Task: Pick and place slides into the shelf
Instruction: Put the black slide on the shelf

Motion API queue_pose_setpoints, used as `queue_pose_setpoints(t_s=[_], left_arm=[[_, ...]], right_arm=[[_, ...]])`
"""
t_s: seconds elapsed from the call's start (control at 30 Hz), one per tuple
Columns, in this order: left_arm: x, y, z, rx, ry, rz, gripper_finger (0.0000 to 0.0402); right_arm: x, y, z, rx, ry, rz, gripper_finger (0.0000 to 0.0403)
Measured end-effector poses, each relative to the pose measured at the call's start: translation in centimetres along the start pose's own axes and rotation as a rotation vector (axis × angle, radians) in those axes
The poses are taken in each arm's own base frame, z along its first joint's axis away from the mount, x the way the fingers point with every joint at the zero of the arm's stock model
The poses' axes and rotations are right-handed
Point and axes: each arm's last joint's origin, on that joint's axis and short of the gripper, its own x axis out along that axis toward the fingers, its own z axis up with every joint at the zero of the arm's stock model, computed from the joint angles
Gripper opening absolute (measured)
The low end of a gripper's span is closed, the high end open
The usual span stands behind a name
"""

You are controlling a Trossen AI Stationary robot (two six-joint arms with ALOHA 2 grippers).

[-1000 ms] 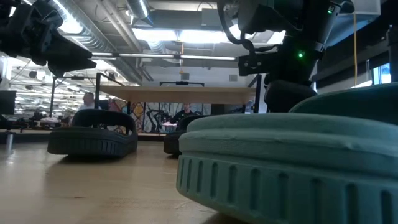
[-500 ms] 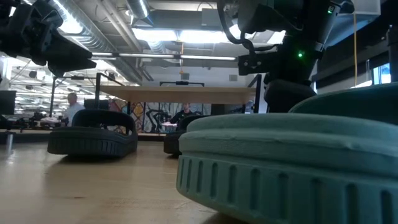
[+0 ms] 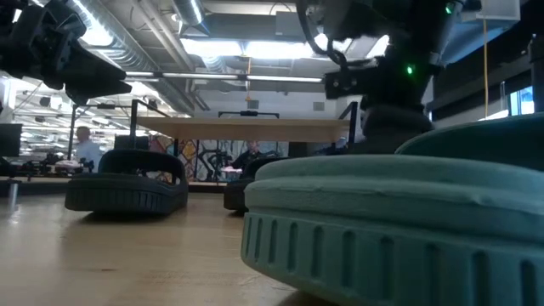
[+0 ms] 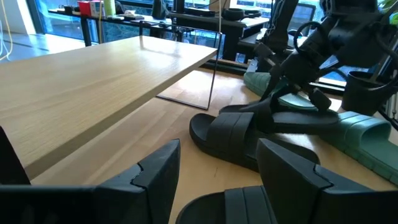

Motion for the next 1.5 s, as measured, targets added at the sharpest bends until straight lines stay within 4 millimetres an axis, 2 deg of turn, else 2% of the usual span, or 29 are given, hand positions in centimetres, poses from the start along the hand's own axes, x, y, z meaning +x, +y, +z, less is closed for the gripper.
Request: queue_pose_setpoints(t_s=[0.2, 0.4, 0.6, 0.7, 0.83, 0.97, 1.13, 1.23, 1.33, 1.5], left_arm=[[0.0, 0.0, 0.0, 0.000, 0.000, 0.000, 0.0204], [0.0, 0.0, 0.0, 0.000, 0.000, 0.000, 0.0204], [0.0, 0.0, 0.0, -0.001, 0.000, 0.000, 0.0204], [0.0, 0.0, 0.0, -0.001, 0.000, 0.000, 0.0204], [0.0, 0.0, 0.0, 0.000, 0.000, 0.000, 0.0204], [0.0, 0.0, 0.0, -0.001, 0.000, 0.000, 0.0204], [0.0, 0.0, 0.0, -0.001, 0.000, 0.000, 0.0204], [0.0, 0.0, 0.0, -0.001, 0.000, 0.000, 0.0204], [0.0, 0.0, 0.0, -0.001, 0.000, 0.000, 0.0204], [0.0, 0.0, 0.0, -0.001, 0.000, 0.000, 0.0204]], right_arm=[[-3.6, -0.7, 2.5, -0.107, -0.004, 0.023, 0.0019], [-9.4, -2.8, 6.1, -0.154, -0.086, 0.043, 0.0013], [-15.0, -7.0, 9.3, -0.032, -0.216, 0.057, 0.0013], [-17.2, -9.4, 10.3, 0.037, -0.311, -0.067, 0.0013], [-18.7, -12.7, 11.5, 0.067, -0.400, -0.271, 0.0013], [-17.7, -15.4, 12.3, 0.016, -0.363, -0.374, 0.0013], [-13.7, -17.6, 12.4, -0.093, -0.207, -0.441, 0.0013], [-10.9, -18.6, 12.5, -0.119, -0.144, -0.401, 0.0013], [-8.5, -19.3, 12.5, -0.103, -0.128, -0.350, 0.0013], [-7.0, -20.8, 12.4, -0.057, -0.186, -0.376, 0.0013]])
